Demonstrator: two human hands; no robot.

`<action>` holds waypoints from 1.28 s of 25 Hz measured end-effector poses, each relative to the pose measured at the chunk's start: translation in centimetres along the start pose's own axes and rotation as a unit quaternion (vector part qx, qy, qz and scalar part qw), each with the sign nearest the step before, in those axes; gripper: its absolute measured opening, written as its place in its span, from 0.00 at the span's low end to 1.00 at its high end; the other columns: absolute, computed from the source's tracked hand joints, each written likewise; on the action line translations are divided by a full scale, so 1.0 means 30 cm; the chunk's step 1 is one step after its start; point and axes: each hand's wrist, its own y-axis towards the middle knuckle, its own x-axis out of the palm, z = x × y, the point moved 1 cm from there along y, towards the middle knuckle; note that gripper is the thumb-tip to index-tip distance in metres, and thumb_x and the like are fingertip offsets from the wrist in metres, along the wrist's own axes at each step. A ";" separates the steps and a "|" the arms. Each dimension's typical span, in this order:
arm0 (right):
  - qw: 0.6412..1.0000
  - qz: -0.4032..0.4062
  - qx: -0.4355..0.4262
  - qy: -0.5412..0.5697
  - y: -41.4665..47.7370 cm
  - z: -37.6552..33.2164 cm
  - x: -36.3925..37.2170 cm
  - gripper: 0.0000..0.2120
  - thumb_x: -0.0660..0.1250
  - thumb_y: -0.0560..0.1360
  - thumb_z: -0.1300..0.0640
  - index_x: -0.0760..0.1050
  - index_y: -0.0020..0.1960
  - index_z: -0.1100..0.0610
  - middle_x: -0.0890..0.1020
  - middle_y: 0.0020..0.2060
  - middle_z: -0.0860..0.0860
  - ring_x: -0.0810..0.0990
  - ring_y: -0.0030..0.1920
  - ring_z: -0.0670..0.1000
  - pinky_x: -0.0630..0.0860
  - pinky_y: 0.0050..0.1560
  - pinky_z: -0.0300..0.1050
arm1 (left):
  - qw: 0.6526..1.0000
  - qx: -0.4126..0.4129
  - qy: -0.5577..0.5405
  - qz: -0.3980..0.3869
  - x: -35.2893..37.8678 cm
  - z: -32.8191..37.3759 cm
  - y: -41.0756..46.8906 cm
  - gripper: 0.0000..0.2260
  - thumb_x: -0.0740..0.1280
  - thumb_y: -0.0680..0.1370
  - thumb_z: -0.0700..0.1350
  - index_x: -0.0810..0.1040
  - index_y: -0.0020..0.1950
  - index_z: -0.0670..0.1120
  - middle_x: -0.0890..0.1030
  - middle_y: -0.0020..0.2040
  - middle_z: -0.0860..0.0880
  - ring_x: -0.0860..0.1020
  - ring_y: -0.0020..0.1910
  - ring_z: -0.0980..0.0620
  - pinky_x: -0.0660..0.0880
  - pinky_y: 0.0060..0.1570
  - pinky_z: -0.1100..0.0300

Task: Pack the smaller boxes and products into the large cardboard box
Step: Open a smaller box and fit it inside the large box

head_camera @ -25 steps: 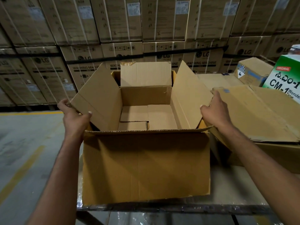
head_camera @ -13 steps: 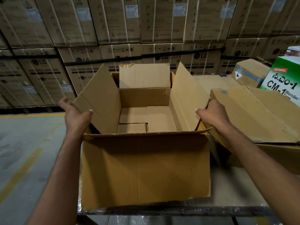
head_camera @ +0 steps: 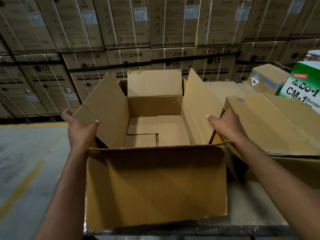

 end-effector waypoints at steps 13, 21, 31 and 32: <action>0.997 -0.037 0.003 0.072 0.007 -0.051 0.043 0.17 0.60 0.85 0.47 0.71 0.42 0.56 0.73 0.34 0.50 0.72 0.34 0.51 0.66 0.34 0.44 | 0.977 -0.030 0.036 -0.209 0.093 0.024 0.012 0.20 0.64 0.84 0.49 0.72 0.73 0.41 0.79 0.64 0.41 0.77 0.63 0.39 0.75 0.61 0.44; 0.907 -0.397 0.140 0.016 -0.007 -0.047 0.140 0.40 0.67 0.79 0.41 0.55 0.82 0.58 0.55 0.82 0.59 0.54 0.81 0.63 0.56 0.78 0.65 | 0.948 -0.171 -0.043 -0.266 0.138 -0.028 0.077 0.23 0.66 0.82 0.42 0.65 0.75 0.47 0.74 0.70 0.42 0.73 0.69 0.35 0.73 0.61 0.30; 0.943 -0.277 0.180 0.046 0.010 -0.061 0.171 0.29 0.57 0.87 0.50 0.52 0.82 0.61 0.55 0.81 0.61 0.58 0.80 0.63 0.64 0.76 0.59 | 0.912 -0.182 0.121 -0.347 0.170 -0.058 0.071 0.21 0.71 0.80 0.42 0.71 0.71 0.42 0.77 0.65 0.40 0.74 0.66 0.40 0.73 0.65 0.42; 0.945 -0.272 0.179 0.040 0.007 -0.062 0.176 0.29 0.57 0.87 0.51 0.53 0.82 0.62 0.57 0.81 0.62 0.60 0.79 0.63 0.66 0.76 0.57 | 0.909 -0.182 0.139 -0.349 0.163 -0.054 0.067 0.22 0.69 0.81 0.44 0.68 0.73 0.42 0.74 0.69 0.40 0.72 0.69 0.38 0.71 0.67 0.43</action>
